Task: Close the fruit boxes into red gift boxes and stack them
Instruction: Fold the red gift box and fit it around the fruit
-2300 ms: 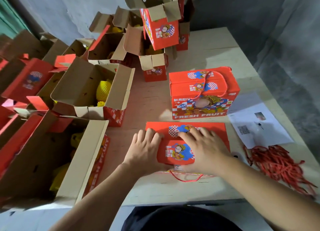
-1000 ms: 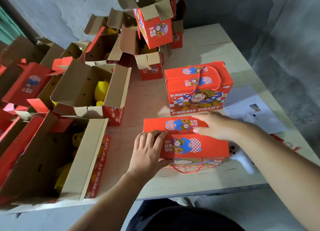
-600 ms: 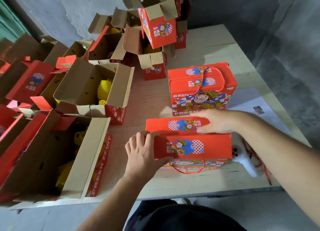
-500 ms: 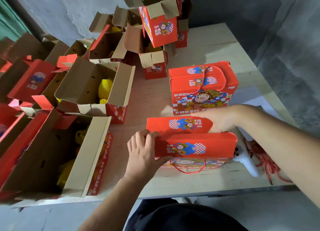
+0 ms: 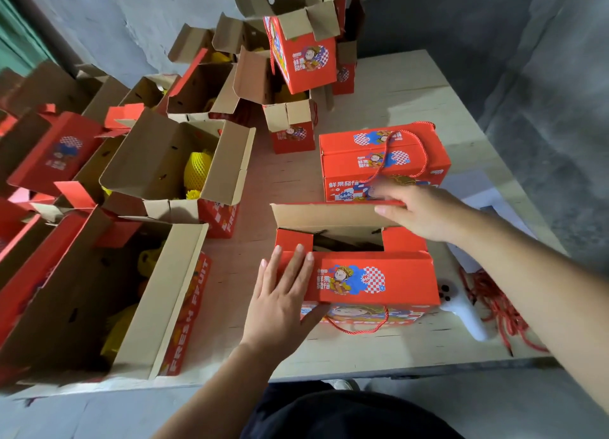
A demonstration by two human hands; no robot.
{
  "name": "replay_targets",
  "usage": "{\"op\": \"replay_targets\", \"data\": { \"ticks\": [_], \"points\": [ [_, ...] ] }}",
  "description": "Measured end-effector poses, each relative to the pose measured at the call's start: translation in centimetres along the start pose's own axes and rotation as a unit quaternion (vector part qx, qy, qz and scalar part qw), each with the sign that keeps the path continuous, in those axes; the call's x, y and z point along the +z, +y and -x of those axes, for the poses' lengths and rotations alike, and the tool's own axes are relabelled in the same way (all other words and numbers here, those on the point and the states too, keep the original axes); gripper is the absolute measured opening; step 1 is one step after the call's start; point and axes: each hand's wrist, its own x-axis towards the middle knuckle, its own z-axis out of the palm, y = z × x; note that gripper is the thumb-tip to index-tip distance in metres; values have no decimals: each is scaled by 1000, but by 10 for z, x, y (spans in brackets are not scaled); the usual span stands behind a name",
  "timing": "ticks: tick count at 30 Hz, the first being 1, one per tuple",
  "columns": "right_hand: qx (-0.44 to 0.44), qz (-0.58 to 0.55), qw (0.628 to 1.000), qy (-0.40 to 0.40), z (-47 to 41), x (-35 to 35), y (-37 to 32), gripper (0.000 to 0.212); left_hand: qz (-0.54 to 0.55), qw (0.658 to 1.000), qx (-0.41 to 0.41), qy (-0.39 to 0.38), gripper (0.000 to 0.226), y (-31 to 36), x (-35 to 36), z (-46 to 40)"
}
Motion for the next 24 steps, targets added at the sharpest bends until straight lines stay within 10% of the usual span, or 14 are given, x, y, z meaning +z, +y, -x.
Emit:
{"op": "replay_targets", "data": {
  "ticks": [6,12,15,21,24],
  "points": [
    [-8,159,977,-144,26,46,12,116,40,999,-16,-15,85,-2,-2,-3],
    [-32,193,978,-68,33,67,21,103,293,945,-89,114,33,-7,-7,1],
    [-33,138,986,-87,24,55,19,94,220,928,-197,227,35,-14,-22,-15],
    [-40,227,972,-49,21,49,8,90,33,999,8,-20,67,-26,-45,-85],
    [-50,268,962,-23,30,66,10,84,-29,999,29,-20,67,-29,-48,-101]
  ]
}}
